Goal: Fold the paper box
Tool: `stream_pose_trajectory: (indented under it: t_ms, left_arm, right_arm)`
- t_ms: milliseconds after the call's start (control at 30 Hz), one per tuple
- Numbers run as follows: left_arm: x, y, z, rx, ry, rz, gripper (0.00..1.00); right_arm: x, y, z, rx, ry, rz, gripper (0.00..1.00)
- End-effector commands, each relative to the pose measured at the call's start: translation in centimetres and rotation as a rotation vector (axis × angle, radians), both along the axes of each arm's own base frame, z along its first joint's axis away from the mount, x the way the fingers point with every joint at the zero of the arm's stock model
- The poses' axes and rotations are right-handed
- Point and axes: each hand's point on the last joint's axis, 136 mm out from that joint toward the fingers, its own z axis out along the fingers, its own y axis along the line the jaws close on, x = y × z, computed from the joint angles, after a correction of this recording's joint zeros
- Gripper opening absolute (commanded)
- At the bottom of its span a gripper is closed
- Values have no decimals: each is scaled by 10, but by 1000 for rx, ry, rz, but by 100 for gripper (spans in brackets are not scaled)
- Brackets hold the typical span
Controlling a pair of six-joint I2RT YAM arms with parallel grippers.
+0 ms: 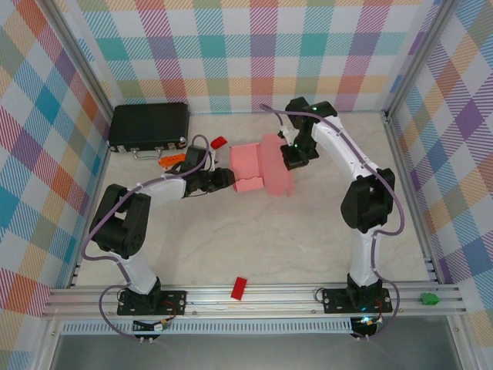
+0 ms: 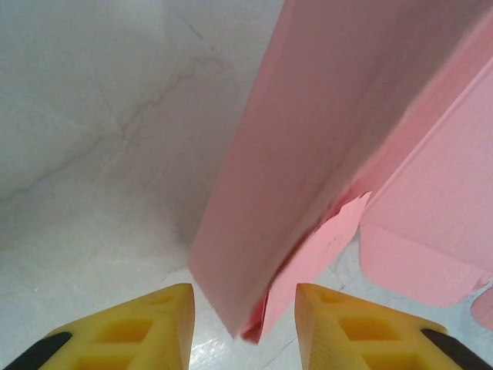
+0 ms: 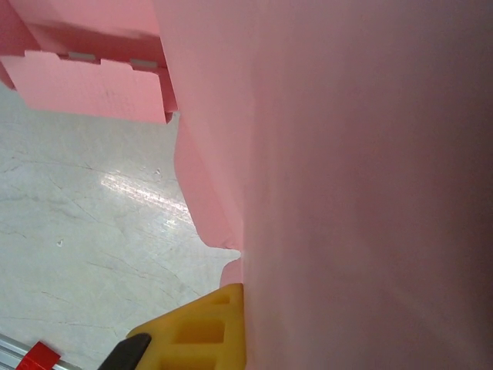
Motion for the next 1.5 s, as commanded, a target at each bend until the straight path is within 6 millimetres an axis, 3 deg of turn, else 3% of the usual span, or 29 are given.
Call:
stream_pose_trajectory:
  t_ms: [0, 200, 500, 567, 700, 933, 1167, 1267, 1467]
  left_arm:
    - [18, -4, 22, -17, -69, -13, 39]
    - [32, -15, 19, -47, -55, -31, 36]
    - [30, -21, 2, -74, 22, -36, 29]
    - [28, -22, 2, -90, 35, -37, 29]
    - [22, -28, 2, -147, 57, -45, 29]
    - [15, -27, -10, -149, 84, -34, 30]
    - [16, -30, 20, -175, 28, -57, 32]
    - [22, -20, 32, -125, -9, -29, 33]
    - [60, 32, 36, 62, -51, 135, 41]
  right_arm:
    - [-3, 0, 4, -20, 16, 33, 9]
    - [7, 7, 9, -5, -5, 38, 14]
    - [24, 12, 14, -8, -48, 32, 36]
    - [29, 11, 17, -15, -71, 23, 37]
    - [45, 7, 31, -29, -166, -24, 46]
    - [61, -4, 62, -23, -332, -121, 52]
    - [60, -17, 76, 9, -416, -202, 53]
    - [57, -30, 78, 31, -444, -267, 53]
    - [40, -59, 67, 128, -463, -404, 54]
